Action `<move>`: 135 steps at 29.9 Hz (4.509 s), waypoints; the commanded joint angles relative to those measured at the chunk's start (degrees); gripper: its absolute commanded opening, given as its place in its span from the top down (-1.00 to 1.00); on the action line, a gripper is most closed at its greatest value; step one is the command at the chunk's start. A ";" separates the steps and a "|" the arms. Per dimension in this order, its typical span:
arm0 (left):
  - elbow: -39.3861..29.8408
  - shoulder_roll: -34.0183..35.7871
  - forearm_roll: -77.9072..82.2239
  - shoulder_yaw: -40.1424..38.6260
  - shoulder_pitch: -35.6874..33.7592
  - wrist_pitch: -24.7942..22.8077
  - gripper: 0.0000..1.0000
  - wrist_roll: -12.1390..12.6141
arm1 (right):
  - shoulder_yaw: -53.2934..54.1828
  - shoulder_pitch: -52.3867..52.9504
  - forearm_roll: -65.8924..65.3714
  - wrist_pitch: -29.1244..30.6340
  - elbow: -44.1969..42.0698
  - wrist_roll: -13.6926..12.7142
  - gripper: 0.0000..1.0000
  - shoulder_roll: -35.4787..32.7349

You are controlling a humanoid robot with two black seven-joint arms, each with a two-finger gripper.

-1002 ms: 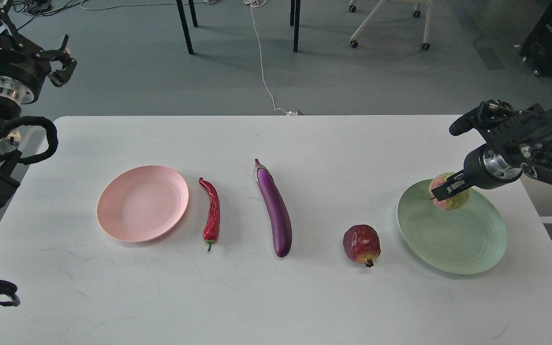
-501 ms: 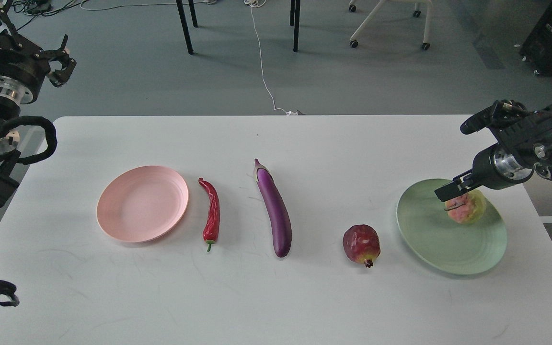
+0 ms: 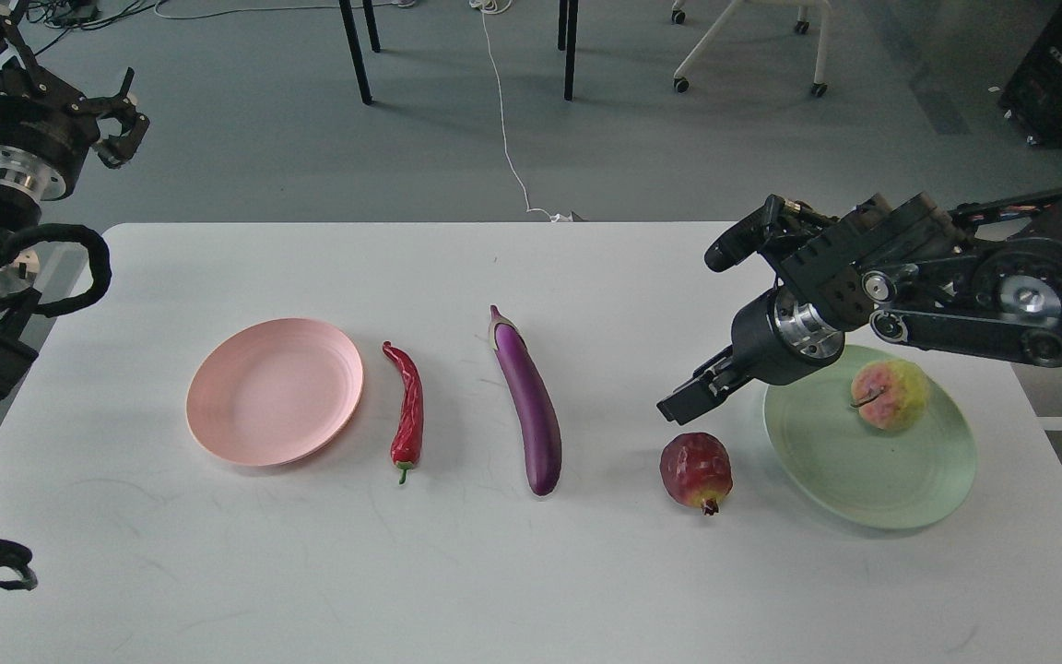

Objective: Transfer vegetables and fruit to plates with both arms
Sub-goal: 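Grasp the red fruit with the right gripper and lift it, then place the red fruit on the green plate and raise the right gripper, then reach the left gripper over to the purple eggplant and grasp it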

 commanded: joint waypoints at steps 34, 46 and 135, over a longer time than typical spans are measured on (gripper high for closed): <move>0.29 2.78 0.08 0.14 0.55 -0.01 -0.97 0.07 | -5.58 -0.18 -16.83 0.00 2.92 -0.18 -0.04 -13.91; 0.20 2.34 0.70 0.41 0.19 -0.01 -0.97 0.33 | -1.10 -7.73 -16.39 -1.54 3.36 -0.53 -0.90 -19.89; -38.30 -19.28 98.78 28.88 -2.36 -0.01 -0.27 29.78 | 68.69 -58.01 83.81 0.00 -33.37 -0.09 -0.99 -16.64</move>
